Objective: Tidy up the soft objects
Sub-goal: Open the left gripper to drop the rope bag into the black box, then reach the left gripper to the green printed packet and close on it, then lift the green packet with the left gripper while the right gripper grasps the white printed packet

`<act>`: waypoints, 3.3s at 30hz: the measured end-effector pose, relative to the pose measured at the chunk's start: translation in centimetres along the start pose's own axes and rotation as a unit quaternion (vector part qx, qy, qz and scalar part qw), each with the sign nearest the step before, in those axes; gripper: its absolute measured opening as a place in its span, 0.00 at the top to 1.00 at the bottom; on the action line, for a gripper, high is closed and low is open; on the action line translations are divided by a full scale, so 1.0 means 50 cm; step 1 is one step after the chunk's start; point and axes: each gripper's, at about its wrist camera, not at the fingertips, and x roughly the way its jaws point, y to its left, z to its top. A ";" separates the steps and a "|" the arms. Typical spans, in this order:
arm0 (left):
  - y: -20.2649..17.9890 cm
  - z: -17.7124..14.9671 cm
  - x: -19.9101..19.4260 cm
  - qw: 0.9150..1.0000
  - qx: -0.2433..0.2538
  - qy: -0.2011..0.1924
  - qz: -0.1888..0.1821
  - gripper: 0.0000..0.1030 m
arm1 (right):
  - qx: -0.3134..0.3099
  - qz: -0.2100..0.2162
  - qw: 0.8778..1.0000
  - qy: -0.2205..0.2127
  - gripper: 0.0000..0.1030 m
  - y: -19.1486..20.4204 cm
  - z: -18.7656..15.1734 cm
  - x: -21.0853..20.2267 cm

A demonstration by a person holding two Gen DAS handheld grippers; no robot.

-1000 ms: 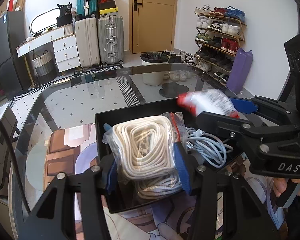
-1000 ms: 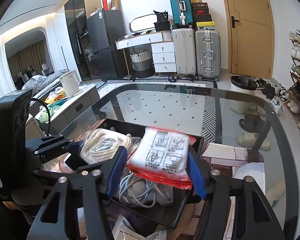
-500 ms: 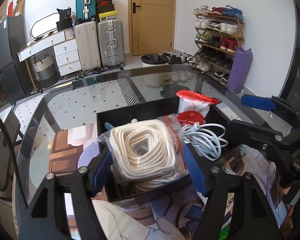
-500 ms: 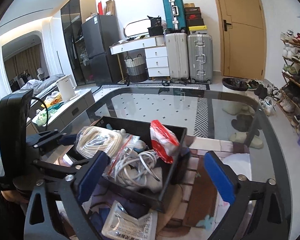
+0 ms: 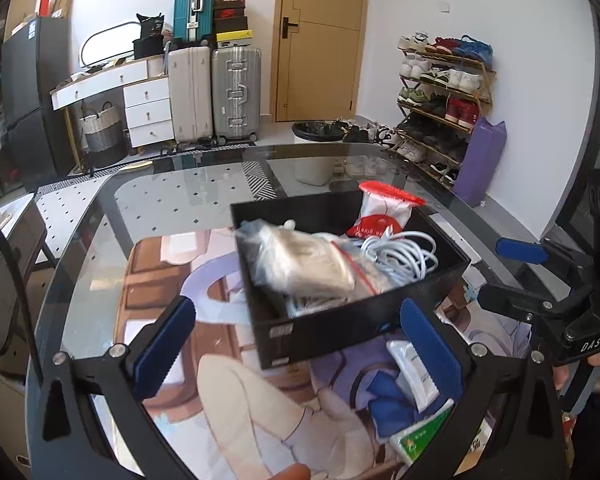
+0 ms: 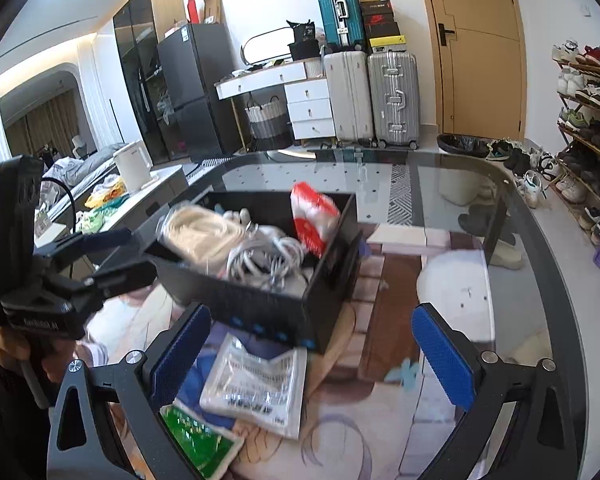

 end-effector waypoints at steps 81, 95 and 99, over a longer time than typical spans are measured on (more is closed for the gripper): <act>-0.205 -0.165 0.002 0.966 0.183 0.119 -0.138 0.49 | -0.025 -0.001 0.997 0.068 0.01 0.011 -0.100 -0.037; -0.127 -0.182 -0.034 0.979 0.143 0.115 -0.093 0.55 | -0.022 -0.003 0.997 0.072 0.01 0.016 -0.104 -0.033; -0.098 -0.184 -0.038 0.983 0.127 0.111 -0.075 0.55 | -0.027 0.001 0.997 0.076 0.01 0.025 -0.105 -0.028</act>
